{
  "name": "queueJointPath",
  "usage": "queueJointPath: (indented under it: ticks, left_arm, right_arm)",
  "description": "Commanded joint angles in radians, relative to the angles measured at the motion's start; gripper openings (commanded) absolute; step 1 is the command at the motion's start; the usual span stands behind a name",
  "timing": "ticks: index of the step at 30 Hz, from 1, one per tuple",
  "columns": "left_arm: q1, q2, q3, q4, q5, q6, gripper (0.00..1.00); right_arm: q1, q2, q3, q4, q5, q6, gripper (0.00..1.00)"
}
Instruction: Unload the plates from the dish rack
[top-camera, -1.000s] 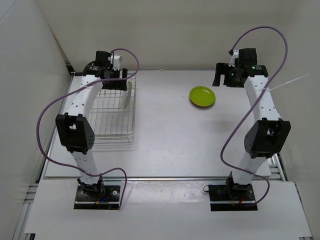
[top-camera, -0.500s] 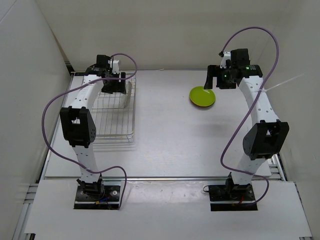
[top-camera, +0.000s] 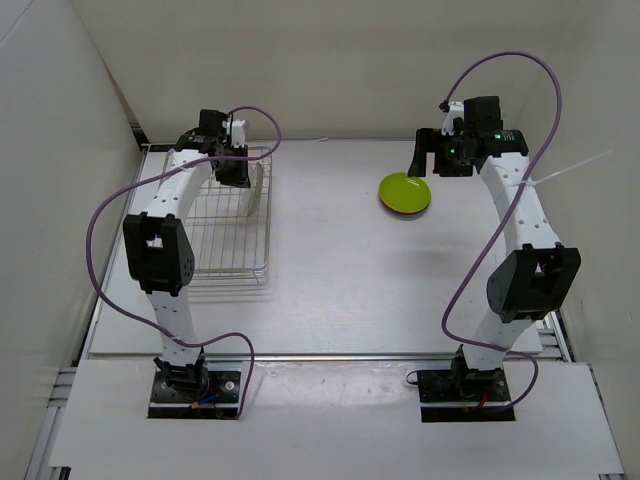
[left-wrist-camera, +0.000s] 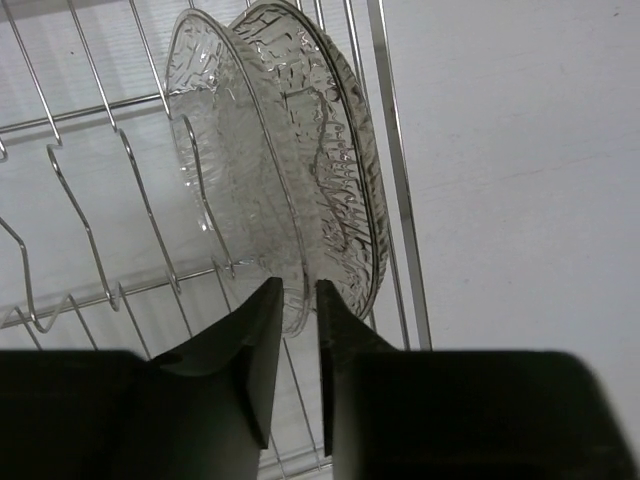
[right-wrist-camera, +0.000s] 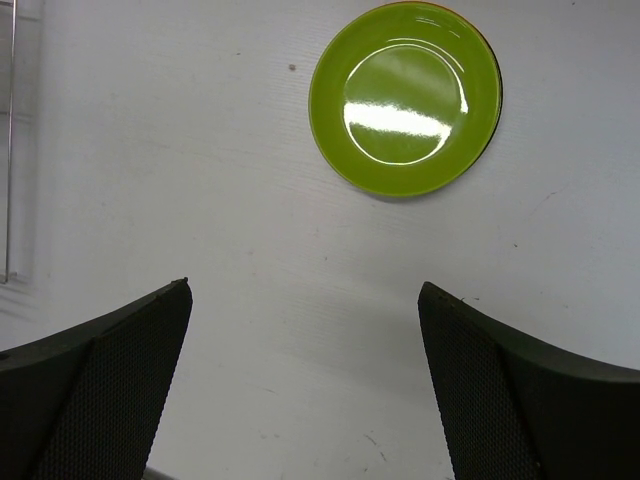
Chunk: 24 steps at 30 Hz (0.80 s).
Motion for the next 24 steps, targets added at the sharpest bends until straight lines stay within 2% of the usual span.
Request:
queueJointPath:
  ticks: [1, 4, 10, 18, 24]
  left_arm:
    - [0.005, 0.010, 0.019, 0.002, -0.004, 0.002, 0.27]
    - [0.005, 0.010, 0.019, 0.002, -0.004, 0.002, 0.17]
    - [0.005, 0.010, 0.019, -0.007, -0.004, 0.002, 0.11]
    - [0.005, 0.001, 0.054, -0.029, 0.005, -0.008, 0.11]
    - [0.005, -0.050, 0.182, -0.176, 0.045, 0.002, 0.11]
  right_arm:
    - [0.000, -0.042, 0.016, -0.003, 0.002, 0.010, 0.96]
    - [0.000, -0.042, 0.016, -0.003, 0.002, 0.010, 0.96]
    - [0.000, -0.042, 0.016, -0.003, 0.002, 0.010, 0.95]
    - [0.000, -0.042, 0.016, -0.003, -0.007, 0.010, 0.95]
    - [0.000, -0.051, 0.016, -0.003, -0.007, 0.010, 0.95]
